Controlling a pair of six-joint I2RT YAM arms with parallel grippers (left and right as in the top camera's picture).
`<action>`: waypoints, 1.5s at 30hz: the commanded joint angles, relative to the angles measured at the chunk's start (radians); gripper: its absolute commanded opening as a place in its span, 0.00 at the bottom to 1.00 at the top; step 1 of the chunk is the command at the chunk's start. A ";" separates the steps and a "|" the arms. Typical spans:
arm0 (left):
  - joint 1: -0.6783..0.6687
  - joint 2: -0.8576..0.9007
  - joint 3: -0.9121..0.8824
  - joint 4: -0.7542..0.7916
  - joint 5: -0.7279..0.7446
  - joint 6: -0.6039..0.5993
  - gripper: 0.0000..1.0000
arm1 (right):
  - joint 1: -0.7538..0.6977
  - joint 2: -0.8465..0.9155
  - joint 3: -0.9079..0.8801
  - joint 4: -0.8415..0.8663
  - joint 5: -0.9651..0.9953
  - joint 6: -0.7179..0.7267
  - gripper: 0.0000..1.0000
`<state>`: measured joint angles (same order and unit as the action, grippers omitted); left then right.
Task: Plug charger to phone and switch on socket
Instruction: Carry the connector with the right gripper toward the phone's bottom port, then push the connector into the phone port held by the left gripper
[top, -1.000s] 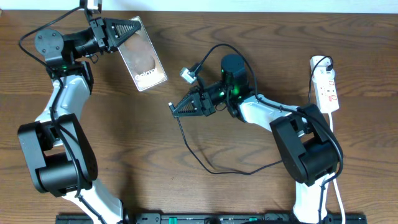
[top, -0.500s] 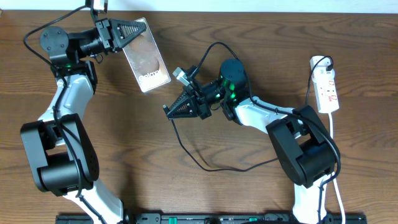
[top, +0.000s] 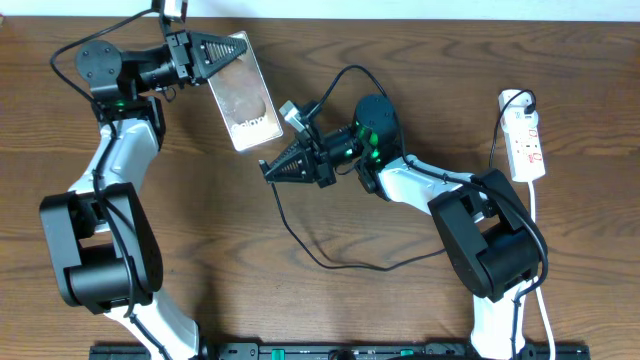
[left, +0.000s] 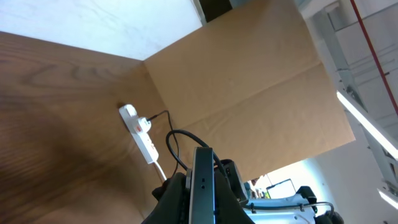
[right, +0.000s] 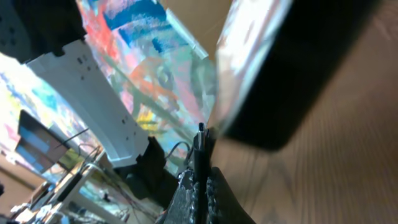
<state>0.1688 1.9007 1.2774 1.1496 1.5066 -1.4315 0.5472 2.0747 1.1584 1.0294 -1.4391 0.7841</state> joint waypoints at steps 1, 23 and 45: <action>0.003 -0.012 -0.004 0.007 0.013 0.007 0.07 | -0.003 -0.011 0.006 0.004 0.072 0.027 0.01; 0.005 -0.012 -0.004 -0.002 0.027 0.089 0.07 | -0.006 -0.011 0.006 0.014 0.110 0.032 0.01; 0.004 -0.012 -0.004 -0.049 0.038 0.097 0.07 | -0.016 -0.011 0.006 0.000 0.159 0.098 0.01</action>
<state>0.1692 1.9007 1.2770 1.0969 1.5360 -1.3369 0.5407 2.0747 1.1584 1.0290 -1.3262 0.8490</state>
